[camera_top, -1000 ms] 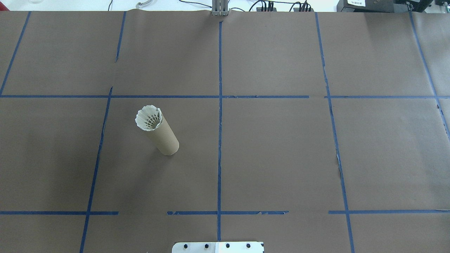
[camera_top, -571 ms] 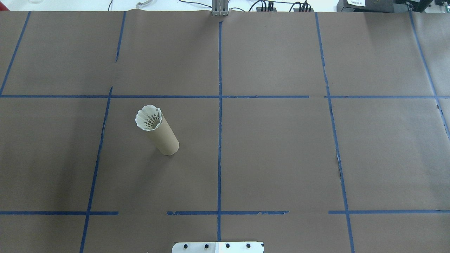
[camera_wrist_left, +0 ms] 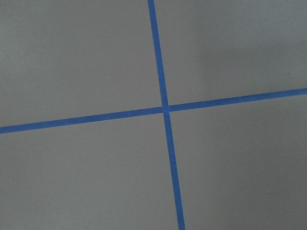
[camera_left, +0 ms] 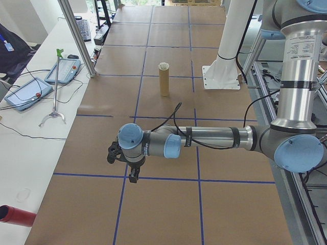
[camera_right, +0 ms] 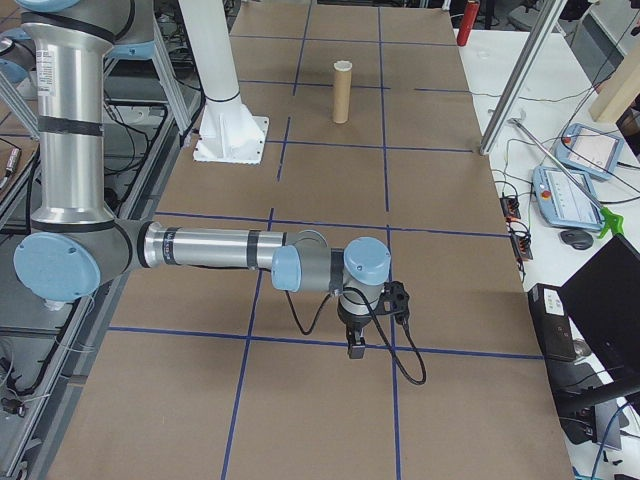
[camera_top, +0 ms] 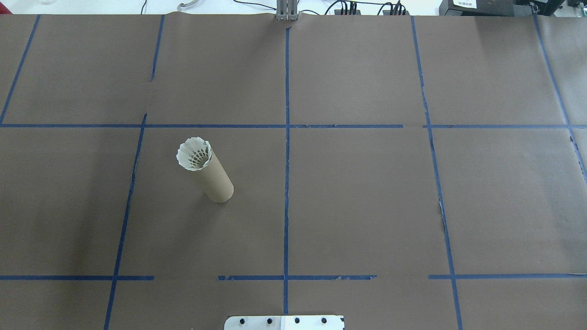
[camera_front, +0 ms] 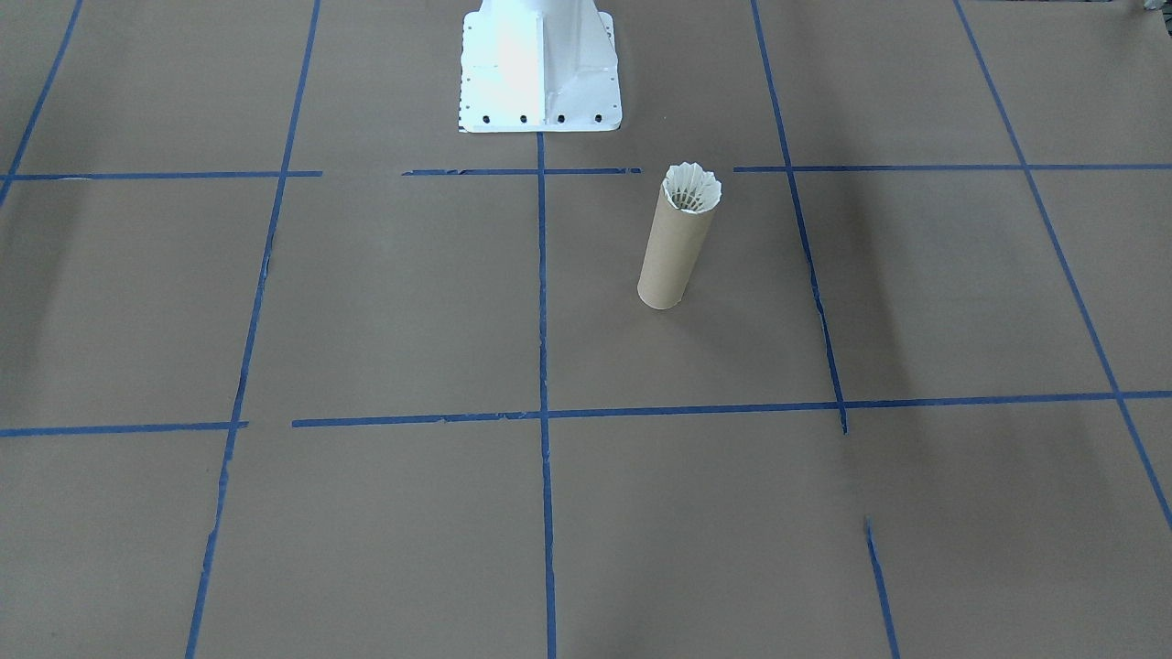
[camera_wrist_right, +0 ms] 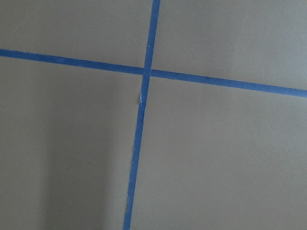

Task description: Collect badminton balls into bucket

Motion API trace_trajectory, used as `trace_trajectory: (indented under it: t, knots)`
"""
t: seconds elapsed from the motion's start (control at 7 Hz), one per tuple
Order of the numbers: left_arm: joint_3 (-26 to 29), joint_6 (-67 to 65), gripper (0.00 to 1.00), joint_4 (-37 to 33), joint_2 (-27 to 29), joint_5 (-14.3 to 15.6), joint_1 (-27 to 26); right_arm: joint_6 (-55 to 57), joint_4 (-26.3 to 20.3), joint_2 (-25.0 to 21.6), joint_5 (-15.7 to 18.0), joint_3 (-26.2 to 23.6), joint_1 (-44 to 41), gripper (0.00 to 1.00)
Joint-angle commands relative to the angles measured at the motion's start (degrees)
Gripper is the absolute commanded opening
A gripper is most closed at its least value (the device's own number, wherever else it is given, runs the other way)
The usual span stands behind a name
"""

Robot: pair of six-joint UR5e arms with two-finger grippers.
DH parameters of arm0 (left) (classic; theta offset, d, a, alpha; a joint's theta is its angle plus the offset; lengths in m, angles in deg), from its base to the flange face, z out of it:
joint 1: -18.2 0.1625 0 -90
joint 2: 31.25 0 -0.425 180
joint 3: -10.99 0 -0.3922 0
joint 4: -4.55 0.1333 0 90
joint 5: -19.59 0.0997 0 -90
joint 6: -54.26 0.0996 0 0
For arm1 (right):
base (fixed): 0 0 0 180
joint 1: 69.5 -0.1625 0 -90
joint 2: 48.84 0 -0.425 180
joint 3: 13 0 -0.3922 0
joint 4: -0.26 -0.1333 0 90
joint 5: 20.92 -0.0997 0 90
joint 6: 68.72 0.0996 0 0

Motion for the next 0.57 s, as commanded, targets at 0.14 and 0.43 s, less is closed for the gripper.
trace_trajectory:
  t: [0.14, 0.43]
  knots:
    - [-1.76, -0.08, 1.00, 3.73, 0.09, -0.06, -0.18, -0.08, 0.00, 0.00, 0.00, 0.00, 0.00, 1.00]
    - [-1.76, 0.01, 1.00, 3.64, 0.18, -0.06, -0.18, 0.00, 0.00, 0.00, 0.00, 0.00, 0.00, 1.00]
